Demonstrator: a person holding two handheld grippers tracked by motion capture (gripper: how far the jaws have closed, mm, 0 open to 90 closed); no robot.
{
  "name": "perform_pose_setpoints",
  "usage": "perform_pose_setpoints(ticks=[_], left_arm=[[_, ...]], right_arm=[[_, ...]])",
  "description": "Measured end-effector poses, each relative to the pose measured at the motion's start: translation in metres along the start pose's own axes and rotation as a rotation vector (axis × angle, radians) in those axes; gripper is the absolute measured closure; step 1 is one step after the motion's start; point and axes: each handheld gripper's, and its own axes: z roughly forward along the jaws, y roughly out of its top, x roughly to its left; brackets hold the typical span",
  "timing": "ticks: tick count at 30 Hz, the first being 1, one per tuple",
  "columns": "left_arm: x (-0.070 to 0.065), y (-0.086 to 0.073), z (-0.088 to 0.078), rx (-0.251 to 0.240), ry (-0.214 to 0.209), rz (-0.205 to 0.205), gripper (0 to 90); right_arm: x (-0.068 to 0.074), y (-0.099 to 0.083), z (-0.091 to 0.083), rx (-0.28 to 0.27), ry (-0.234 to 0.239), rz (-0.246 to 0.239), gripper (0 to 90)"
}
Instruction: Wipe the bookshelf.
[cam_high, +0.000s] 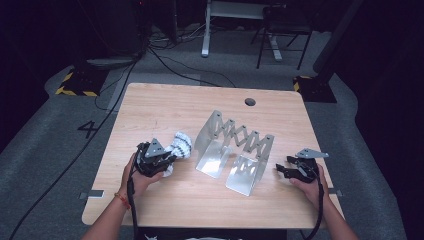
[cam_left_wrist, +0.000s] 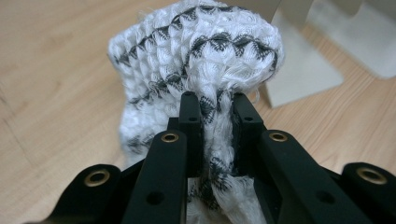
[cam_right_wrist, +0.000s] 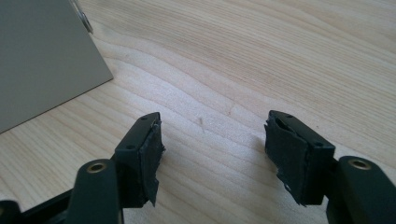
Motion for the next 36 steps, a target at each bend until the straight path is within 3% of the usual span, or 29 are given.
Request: perform_pose_setpoints(ticks=[1, 2, 3, 5, 6, 10, 11, 12, 16, 18, 25, 28, 30, 34, 36], left_arm=[[-0.003, 0.005, -0.011, -0.06, -0.014, -0.012, 78.3], [-0.003, 0.005, -0.011, -0.06, -0.014, -0.012, 78.3], [-0.007, 0.011, -0.022, -0.115, -0.03, -0.006, 78.3], [-0.011, 0.015, -0.027, -0.142, -0.034, 0.0, 78.3], [-0.017, 0.023, -0.037, -0.197, -0.057, 0.014, 78.3], [-0.03, 0.04, -0.051, -0.296, -0.118, 0.049, 78.3], [-0.03, 0.04, -0.051, -0.296, -0.118, 0.049, 78.4], [-0.037, 0.048, -0.054, -0.328, -0.153, 0.06, 78.4], [-0.048, 0.06, -0.049, -0.336, -0.18, 0.092, 78.4], [-0.056, 0.07, -0.038, -0.331, -0.191, 0.114, 78.4], [-0.071, 0.091, -0.018, -0.339, -0.222, 0.137, 78.4], [-0.074, 0.097, -0.01, -0.322, -0.195, 0.14, 78.4], [-0.073, 0.099, -0.001, -0.304, -0.175, 0.129, 78.4], [-0.065, 0.094, 0.018, -0.291, -0.16, 0.045, 78.4], [-0.065, 0.088, 0.028, -0.265, -0.141, 0.04, 78.4]], right_arm=[[0.0, 0.0, 0.0, 0.001, 0.001, 0.0, 36.3], [0.0, 0.0, 0.0, 0.001, 0.001, 0.0, 36.3], [0.001, 0.0, 0.0, 0.0, -0.006, -0.001, 36.0], [0.001, 0.0, 0.0, 0.0, -0.008, -0.005, 36.0], [0.003, 0.0, 0.001, 0.002, -0.016, -0.011, 35.6], [0.003, 0.0, 0.001, 0.002, -0.013, -0.015, 34.9], [0.003, 0.0, 0.001, 0.002, -0.013, -0.015, 34.9], [0.003, 0.0, 0.001, 0.004, -0.014, -0.013, 34.8], [0.003, 0.0, 0.001, 0.004, -0.016, -0.013, 34.8], [0.003, 0.0, 0.001, 0.003, -0.017, -0.012, 34.7], [0.004, -0.001, 0.0, 0.003, -0.018, -0.01, 34.7], [0.004, -0.001, 0.0, 0.002, -0.019, -0.009, 34.6], [0.004, -0.001, 0.0, 0.002, -0.021, -0.008, 34.6], [0.004, -0.002, 0.0, -0.002, -0.02, -0.014, 34.6], [0.005, -0.002, 0.0, -0.002, -0.02, -0.015, 34.6]])
